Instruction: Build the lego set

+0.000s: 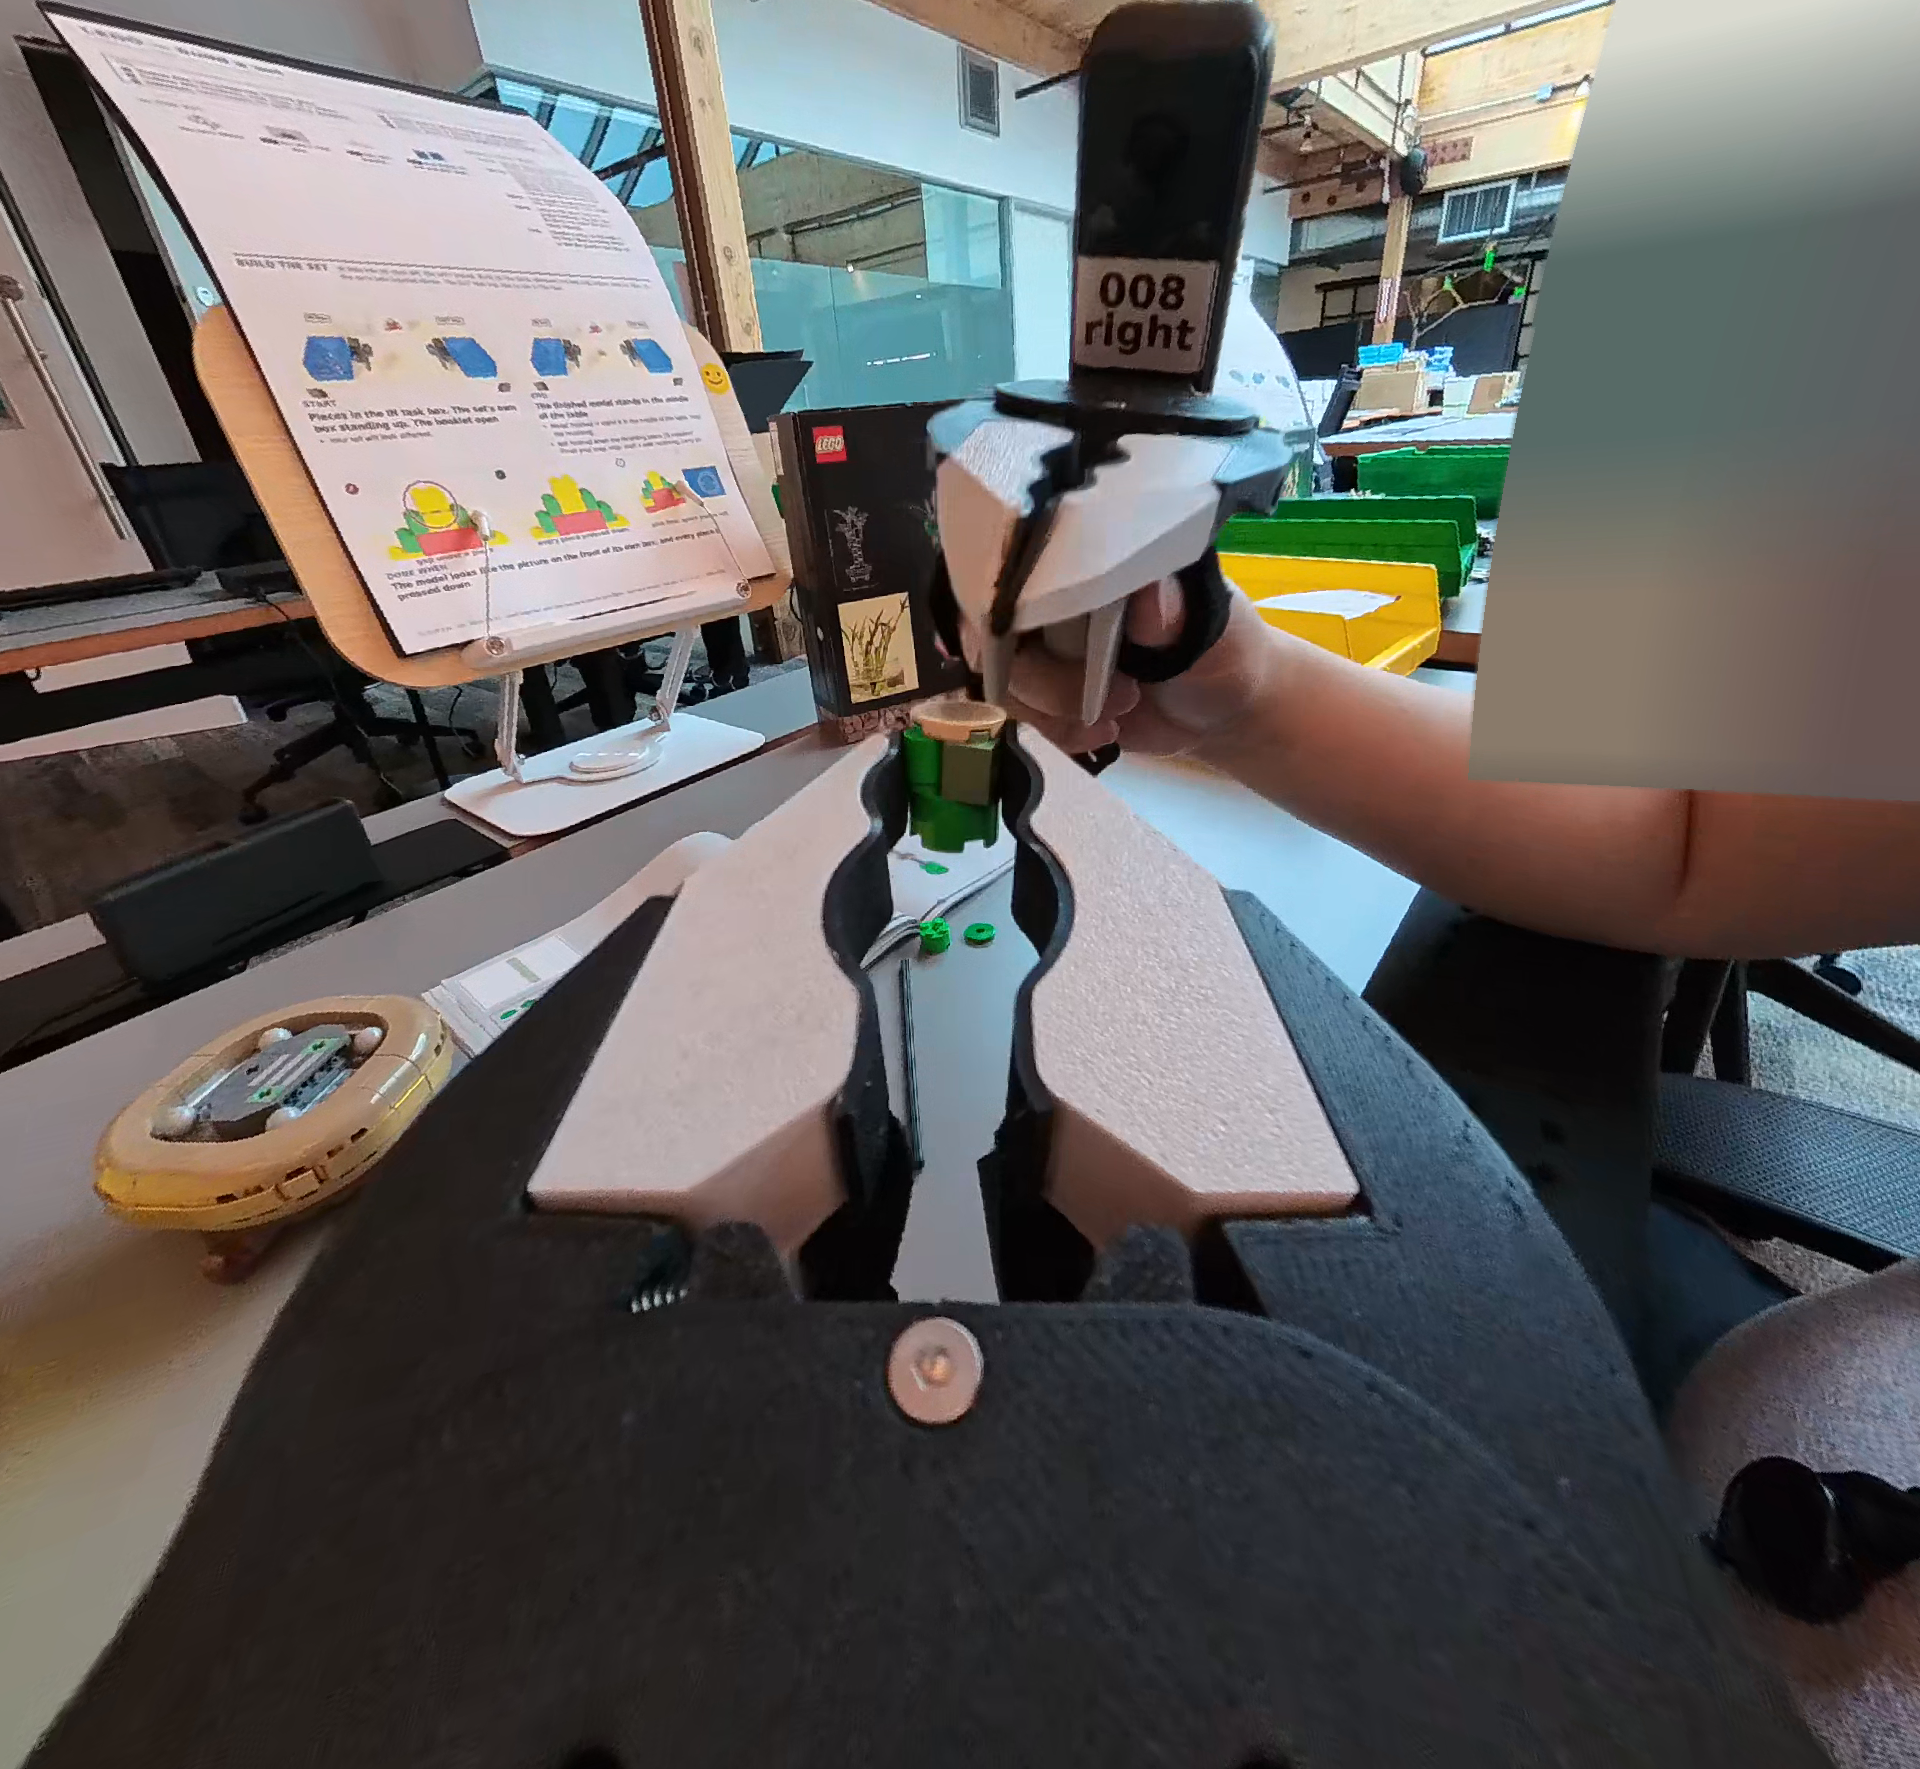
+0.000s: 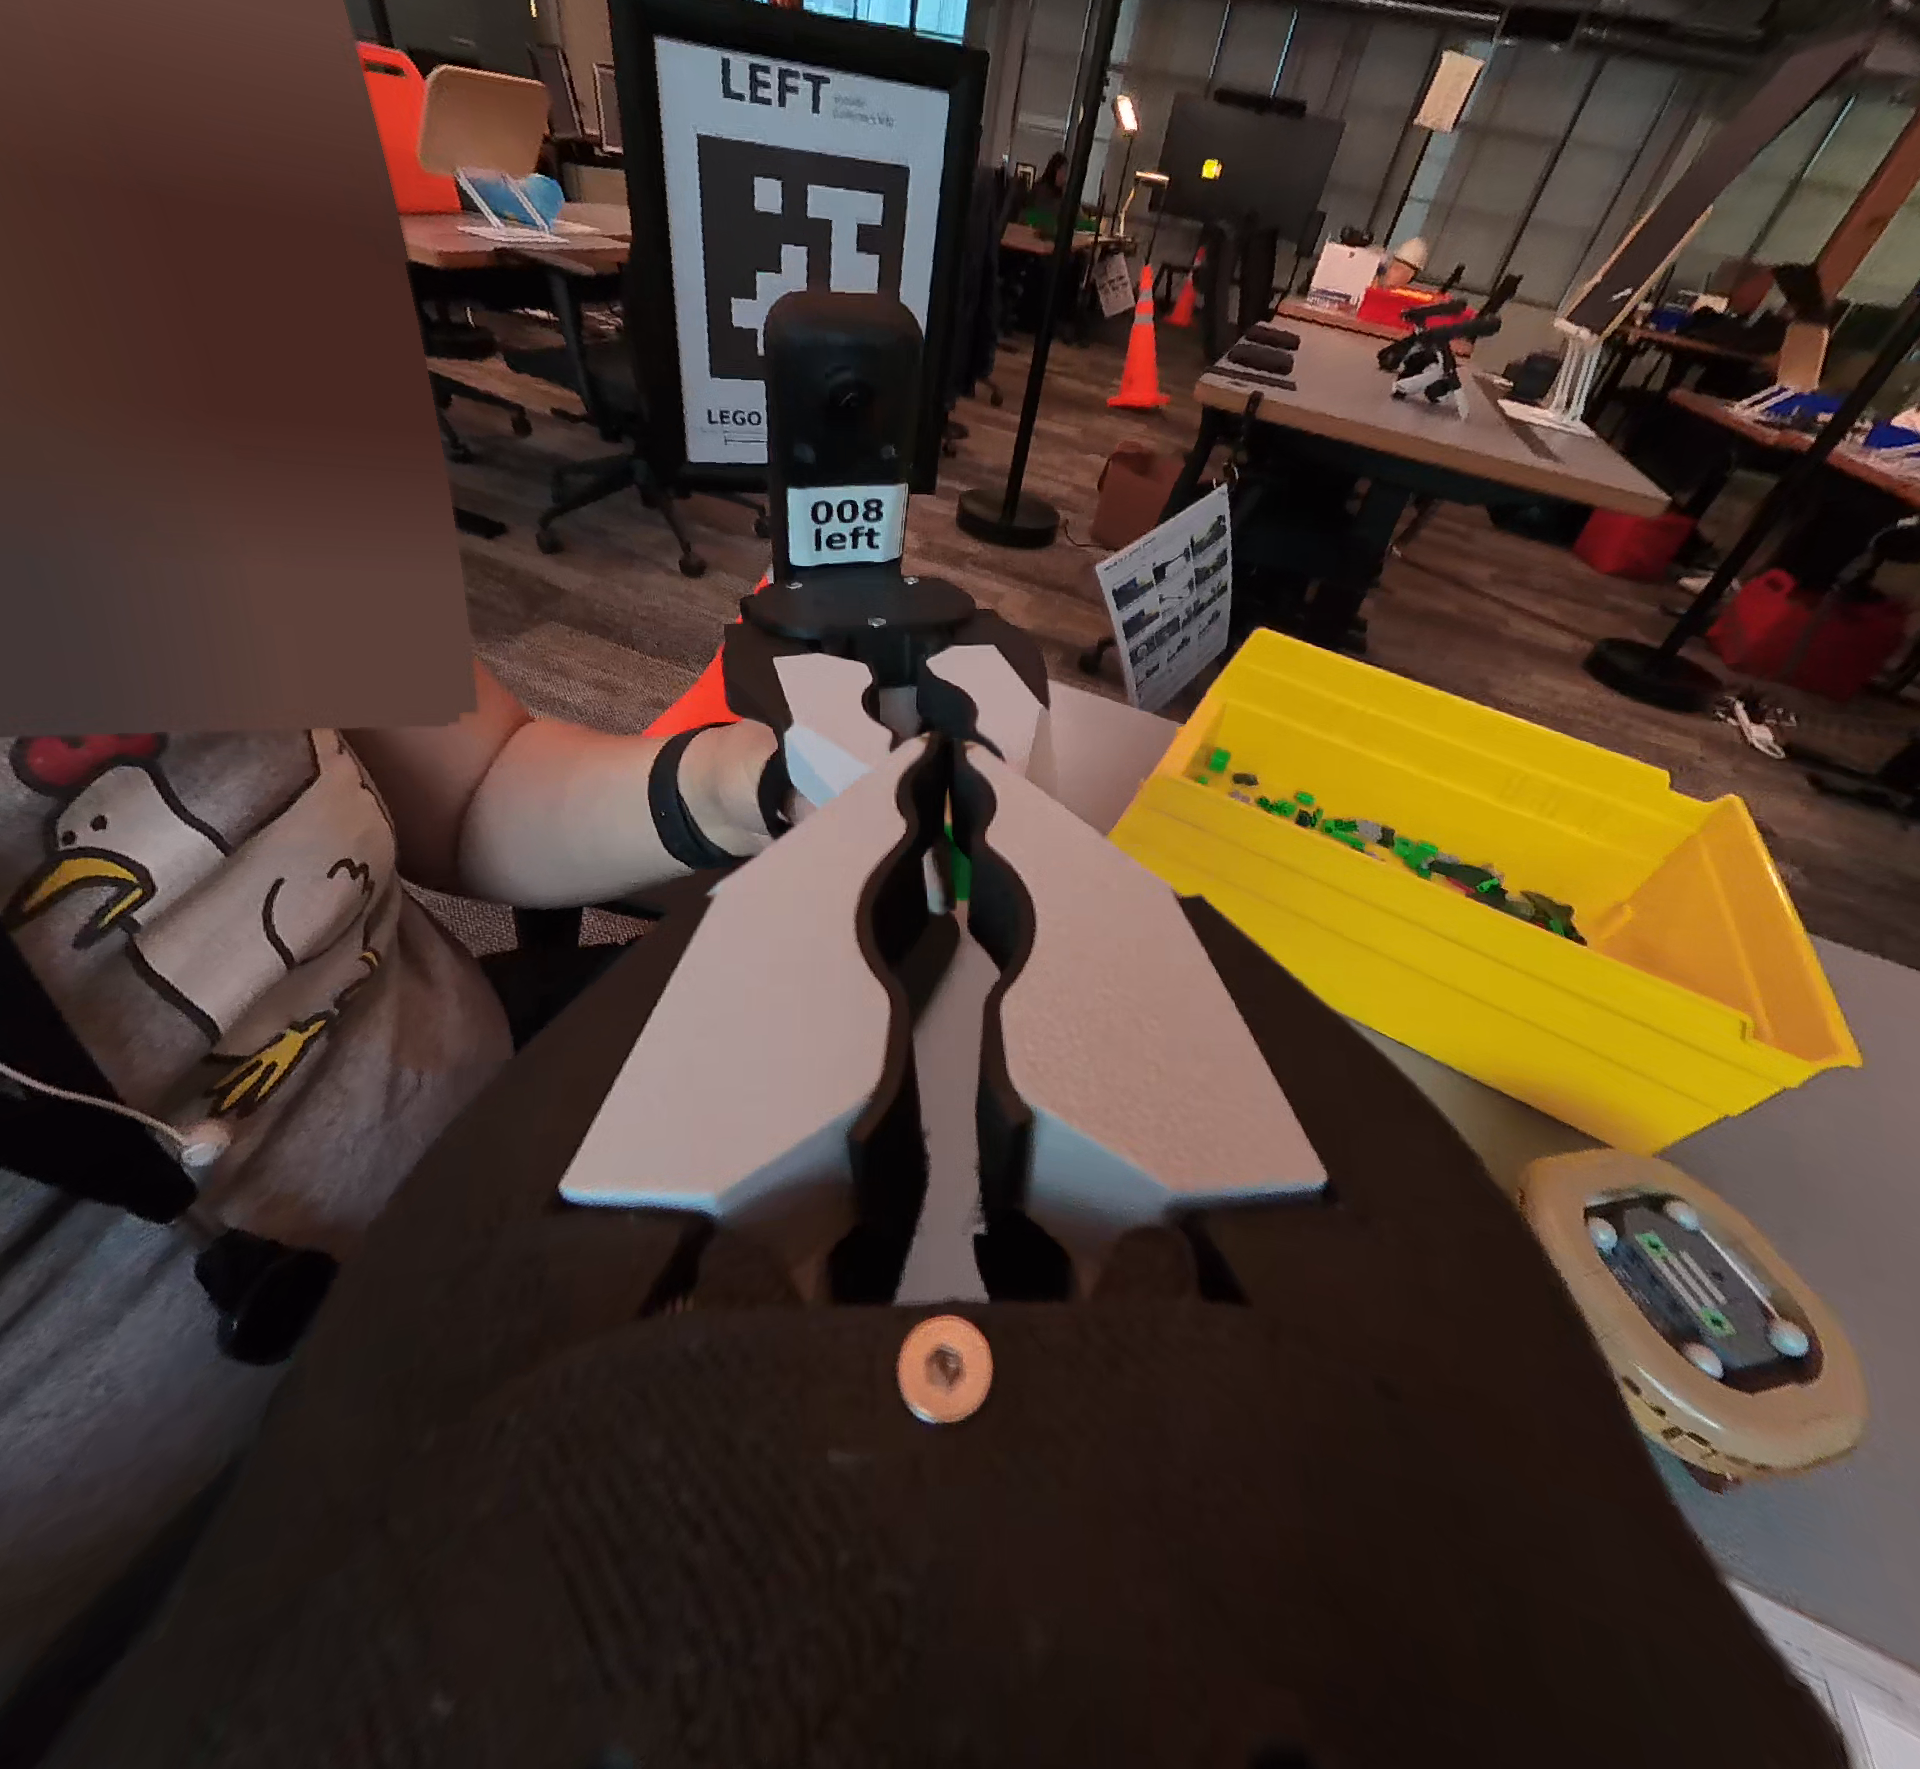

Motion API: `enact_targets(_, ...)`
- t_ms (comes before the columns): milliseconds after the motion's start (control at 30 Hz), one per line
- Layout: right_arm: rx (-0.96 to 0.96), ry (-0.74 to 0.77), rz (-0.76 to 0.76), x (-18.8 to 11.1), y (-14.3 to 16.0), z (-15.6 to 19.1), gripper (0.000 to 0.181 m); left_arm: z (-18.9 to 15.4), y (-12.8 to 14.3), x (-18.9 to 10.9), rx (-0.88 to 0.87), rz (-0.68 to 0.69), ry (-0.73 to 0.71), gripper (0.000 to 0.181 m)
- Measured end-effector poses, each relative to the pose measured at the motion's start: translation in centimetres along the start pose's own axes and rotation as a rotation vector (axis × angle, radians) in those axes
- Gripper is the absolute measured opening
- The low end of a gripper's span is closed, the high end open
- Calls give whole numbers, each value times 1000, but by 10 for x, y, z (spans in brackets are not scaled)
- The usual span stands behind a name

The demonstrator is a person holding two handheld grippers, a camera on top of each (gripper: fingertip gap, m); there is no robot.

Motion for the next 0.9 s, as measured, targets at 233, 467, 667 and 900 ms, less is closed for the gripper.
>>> enact_targets(233, 25, -5, 51, 7, 9, -1, 0, -3, 3, 2, 52, 24, -13, 15)
enact_targets(467, -321, 207, -201, -70, -99, 24, 0, 0, 8, 1, 15, 26, 0, 15)
enact_targets(667, -308, 495, -59, -161, -79, -8, 26, 15, 38, 14, -172, 88, 25, 15)
enact_targets(900, -8, 583, -11, -211, -15, -52, 33, 28, 37, 64, 134, 108, -70, 15)
Point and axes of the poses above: each gripper's, where its closed fingertips meet, x out along the fingers, y out of its underside, z = x × y across the jaws, the point moved 1 cm from there along -x, back along the fingers, and after that the axes turned 11 degrees about -y, right-handed, at the moved point
